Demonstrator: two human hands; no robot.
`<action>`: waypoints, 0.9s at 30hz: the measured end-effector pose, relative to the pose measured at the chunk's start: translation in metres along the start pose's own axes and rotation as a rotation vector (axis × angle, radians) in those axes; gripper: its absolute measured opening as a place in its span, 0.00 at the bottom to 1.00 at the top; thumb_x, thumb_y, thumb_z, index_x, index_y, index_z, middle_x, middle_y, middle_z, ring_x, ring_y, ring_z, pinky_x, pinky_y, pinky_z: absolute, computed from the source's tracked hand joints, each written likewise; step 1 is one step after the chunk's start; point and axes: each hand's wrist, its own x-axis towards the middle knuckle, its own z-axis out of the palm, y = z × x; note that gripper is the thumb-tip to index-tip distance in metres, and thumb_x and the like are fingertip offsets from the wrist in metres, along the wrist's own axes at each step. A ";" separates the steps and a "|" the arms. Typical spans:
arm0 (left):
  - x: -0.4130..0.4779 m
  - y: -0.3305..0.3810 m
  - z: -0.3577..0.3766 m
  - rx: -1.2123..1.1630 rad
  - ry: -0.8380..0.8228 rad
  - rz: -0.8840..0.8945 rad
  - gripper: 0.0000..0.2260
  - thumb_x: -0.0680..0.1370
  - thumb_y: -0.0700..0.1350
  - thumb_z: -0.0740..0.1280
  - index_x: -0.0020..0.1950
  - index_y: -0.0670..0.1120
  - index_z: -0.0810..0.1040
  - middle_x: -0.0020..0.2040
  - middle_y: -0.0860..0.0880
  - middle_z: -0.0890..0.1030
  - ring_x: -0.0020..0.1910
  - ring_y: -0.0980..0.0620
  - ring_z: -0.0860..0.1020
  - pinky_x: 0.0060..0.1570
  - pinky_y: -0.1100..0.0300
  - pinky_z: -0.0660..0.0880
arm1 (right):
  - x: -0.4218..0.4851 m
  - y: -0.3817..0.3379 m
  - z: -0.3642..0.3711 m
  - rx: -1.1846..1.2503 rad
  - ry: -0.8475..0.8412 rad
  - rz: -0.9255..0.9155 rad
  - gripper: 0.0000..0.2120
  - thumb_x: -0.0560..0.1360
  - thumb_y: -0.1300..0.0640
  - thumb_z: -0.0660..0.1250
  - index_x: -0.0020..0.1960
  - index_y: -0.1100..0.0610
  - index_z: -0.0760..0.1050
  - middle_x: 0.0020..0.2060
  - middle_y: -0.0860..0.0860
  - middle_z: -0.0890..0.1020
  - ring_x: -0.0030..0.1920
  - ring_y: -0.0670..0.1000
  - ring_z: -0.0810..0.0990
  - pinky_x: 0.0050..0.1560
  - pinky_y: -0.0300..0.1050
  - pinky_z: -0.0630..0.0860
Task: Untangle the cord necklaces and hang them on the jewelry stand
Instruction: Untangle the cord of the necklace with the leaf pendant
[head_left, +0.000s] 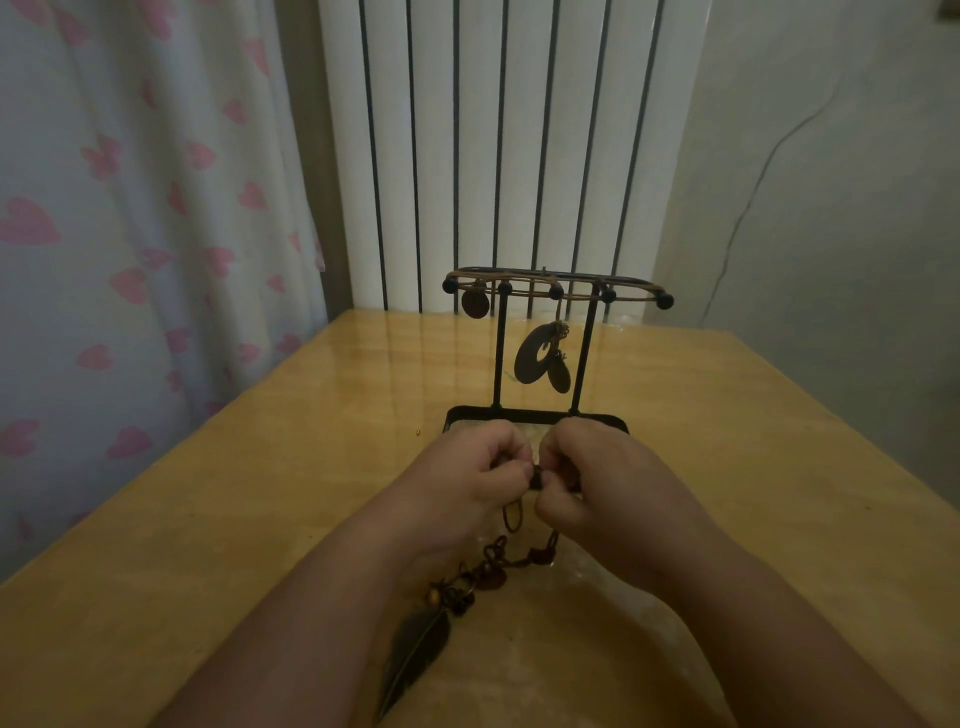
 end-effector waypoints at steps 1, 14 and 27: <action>0.000 0.000 0.000 -0.013 -0.014 -0.003 0.08 0.78 0.42 0.63 0.41 0.53 0.74 0.41 0.50 0.78 0.39 0.54 0.74 0.41 0.56 0.73 | 0.000 0.000 0.001 0.010 -0.004 0.007 0.05 0.75 0.51 0.63 0.42 0.47 0.67 0.38 0.43 0.71 0.38 0.44 0.69 0.36 0.36 0.67; -0.004 -0.001 0.001 -0.069 -0.062 -0.037 0.10 0.79 0.42 0.62 0.40 0.54 0.74 0.38 0.51 0.75 0.37 0.55 0.72 0.38 0.55 0.70 | -0.001 0.008 -0.001 0.310 -0.109 0.084 0.05 0.75 0.54 0.65 0.40 0.48 0.73 0.36 0.46 0.76 0.35 0.44 0.72 0.35 0.39 0.71; -0.003 0.000 0.001 -0.208 -0.064 -0.052 0.08 0.72 0.50 0.60 0.34 0.60 0.75 0.33 0.55 0.72 0.32 0.56 0.68 0.36 0.54 0.66 | -0.001 0.001 0.010 0.374 0.016 0.104 0.08 0.70 0.47 0.58 0.40 0.50 0.70 0.33 0.45 0.73 0.33 0.43 0.69 0.34 0.39 0.68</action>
